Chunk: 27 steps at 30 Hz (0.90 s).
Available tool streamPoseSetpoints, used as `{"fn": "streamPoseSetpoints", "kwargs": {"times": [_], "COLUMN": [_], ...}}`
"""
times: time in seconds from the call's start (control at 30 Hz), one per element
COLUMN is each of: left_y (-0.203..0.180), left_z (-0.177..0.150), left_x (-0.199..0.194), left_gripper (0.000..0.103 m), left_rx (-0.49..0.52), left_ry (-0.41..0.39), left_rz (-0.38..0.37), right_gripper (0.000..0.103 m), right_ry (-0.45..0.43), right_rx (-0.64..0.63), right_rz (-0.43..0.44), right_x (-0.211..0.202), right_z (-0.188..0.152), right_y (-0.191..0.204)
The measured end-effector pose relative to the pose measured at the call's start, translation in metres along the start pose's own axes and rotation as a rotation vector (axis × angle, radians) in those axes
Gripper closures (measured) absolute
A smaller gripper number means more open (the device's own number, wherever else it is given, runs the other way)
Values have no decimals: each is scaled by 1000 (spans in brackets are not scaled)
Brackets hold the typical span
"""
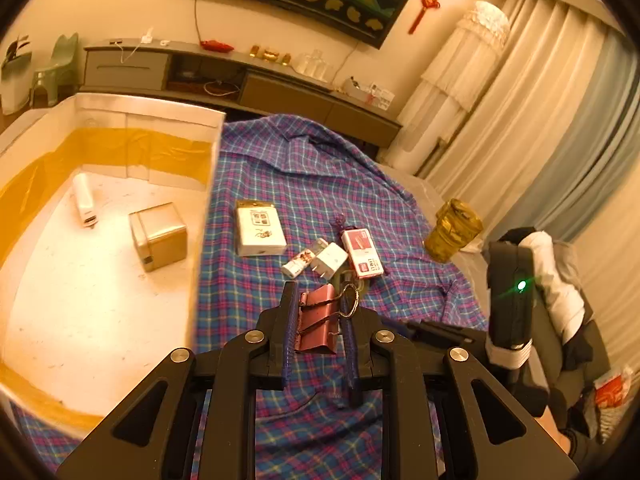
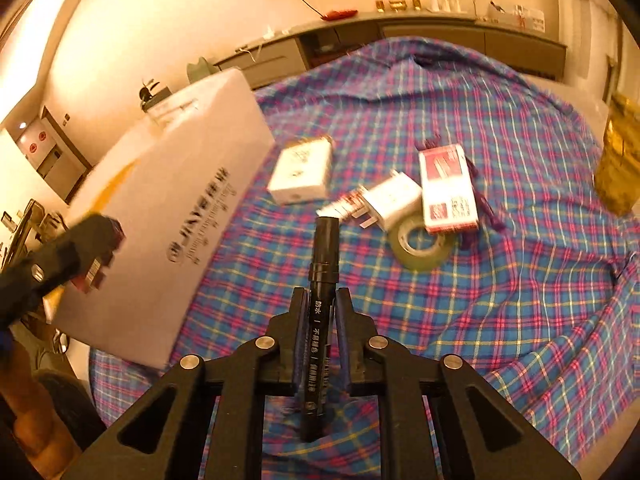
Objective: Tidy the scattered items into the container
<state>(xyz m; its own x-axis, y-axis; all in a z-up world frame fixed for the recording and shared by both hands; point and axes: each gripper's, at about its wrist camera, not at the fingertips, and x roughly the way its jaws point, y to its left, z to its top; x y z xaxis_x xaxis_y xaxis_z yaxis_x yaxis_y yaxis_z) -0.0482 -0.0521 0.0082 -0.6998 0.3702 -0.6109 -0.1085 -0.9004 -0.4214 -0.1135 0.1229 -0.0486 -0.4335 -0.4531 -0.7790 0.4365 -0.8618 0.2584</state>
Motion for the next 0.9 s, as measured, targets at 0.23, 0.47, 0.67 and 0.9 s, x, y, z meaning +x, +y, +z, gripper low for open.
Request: {"fn": "streamPoseSetpoints", "kwargs": {"times": [0.23,0.47,0.67,0.9], "left_y": [12,15,20,30], "left_z": [-4,-5,-7,-7], "left_x": [-31,-51,-68,-90], "left_gripper": [83,83,83,83], "left_rx": [-33,-40,-49,-62], "left_ry": [-45,-81,-108,-148], "left_rz": [-13,-31,-34,-30], "right_gripper": [88,88,88,88], "right_ry": [-60,-96,-118,-152], "right_rx": [-45,-88,-123,-172], "right_rz": [-8,17,48,88], "right_x": [-30,-53,-71,-94], "right_z": [3,5,7,10], "right_y": [28,55,78,108]}}
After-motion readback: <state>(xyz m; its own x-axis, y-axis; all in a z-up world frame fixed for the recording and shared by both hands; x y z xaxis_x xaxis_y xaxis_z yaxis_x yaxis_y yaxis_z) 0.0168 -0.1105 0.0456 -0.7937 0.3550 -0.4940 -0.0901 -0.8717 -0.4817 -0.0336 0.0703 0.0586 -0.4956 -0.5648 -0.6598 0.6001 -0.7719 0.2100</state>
